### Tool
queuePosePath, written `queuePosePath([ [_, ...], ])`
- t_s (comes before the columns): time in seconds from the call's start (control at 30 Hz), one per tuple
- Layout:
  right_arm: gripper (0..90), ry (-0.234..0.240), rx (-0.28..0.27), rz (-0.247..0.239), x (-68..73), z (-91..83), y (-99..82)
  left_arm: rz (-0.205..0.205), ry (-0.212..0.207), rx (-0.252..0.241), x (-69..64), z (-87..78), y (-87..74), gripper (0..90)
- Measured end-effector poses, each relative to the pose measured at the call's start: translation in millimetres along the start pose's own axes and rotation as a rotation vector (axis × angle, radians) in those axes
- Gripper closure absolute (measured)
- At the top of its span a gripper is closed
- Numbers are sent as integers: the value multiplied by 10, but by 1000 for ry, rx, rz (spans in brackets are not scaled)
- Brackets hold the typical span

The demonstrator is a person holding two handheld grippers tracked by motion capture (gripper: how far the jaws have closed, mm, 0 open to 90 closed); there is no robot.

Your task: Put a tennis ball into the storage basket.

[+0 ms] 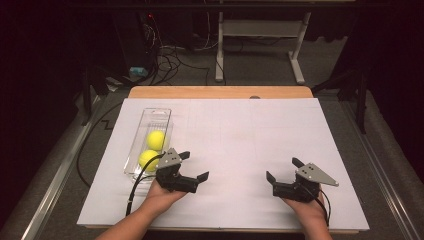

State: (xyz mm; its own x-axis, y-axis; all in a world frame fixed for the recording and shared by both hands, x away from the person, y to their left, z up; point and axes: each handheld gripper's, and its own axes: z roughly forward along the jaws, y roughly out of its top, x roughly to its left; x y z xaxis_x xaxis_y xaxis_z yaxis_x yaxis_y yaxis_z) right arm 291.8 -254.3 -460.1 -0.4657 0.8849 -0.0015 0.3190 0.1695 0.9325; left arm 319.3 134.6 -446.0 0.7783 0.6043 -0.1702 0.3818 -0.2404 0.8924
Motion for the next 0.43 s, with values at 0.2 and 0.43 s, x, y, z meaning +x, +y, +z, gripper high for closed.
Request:
queuePosePath([
  [0.2,0,-7,-15,-4,1,-47,13,-1,3,-12,14,-25,-27,15],
  [0.43,0,2,-22,-10,-20,-50,23,4,17,-27,-8,-20,-42,4],
])
